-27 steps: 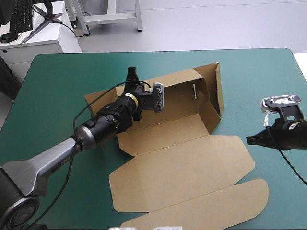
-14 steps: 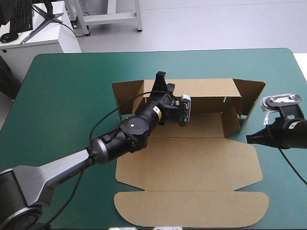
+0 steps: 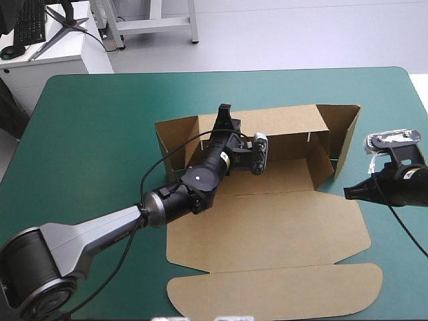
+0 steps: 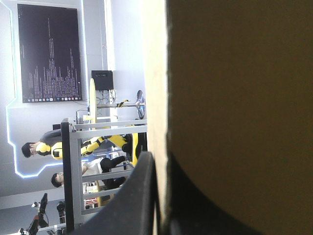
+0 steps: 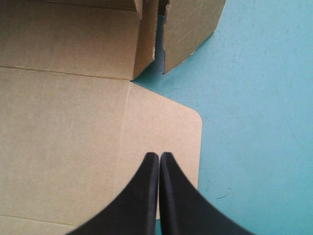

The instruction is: Fold the box

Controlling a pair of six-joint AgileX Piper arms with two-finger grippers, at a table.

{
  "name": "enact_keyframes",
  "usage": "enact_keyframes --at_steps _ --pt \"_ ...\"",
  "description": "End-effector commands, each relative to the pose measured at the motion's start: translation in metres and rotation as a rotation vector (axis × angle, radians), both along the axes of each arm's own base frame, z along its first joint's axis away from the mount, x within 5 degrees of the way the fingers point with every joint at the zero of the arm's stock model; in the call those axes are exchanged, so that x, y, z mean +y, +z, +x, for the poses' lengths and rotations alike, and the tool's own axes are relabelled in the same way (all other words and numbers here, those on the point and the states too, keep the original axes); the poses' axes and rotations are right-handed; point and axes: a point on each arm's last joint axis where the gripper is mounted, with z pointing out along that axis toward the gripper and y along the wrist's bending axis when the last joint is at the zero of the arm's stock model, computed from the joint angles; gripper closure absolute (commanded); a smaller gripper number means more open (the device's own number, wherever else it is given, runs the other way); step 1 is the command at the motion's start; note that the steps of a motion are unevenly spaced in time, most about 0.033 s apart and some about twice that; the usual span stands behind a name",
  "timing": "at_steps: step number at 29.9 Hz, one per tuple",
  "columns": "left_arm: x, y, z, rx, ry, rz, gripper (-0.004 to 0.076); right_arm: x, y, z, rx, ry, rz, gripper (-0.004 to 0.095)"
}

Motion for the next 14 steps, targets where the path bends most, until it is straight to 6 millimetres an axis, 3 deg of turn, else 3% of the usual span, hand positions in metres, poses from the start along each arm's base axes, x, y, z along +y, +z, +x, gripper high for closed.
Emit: enact_keyframes --at_steps 1,14 --pt "0.0 0.023 -0.006 -0.041 -0.01 -0.06 0.0734 0.0 0.018 -0.005 -0.105 -0.004 -0.006 0.0922" --pt "-0.006 0.021 -0.011 -0.032 -0.017 -0.085 0.0734 0.0 0.05 -0.022 -0.237 -0.011 -0.034 0.0902"
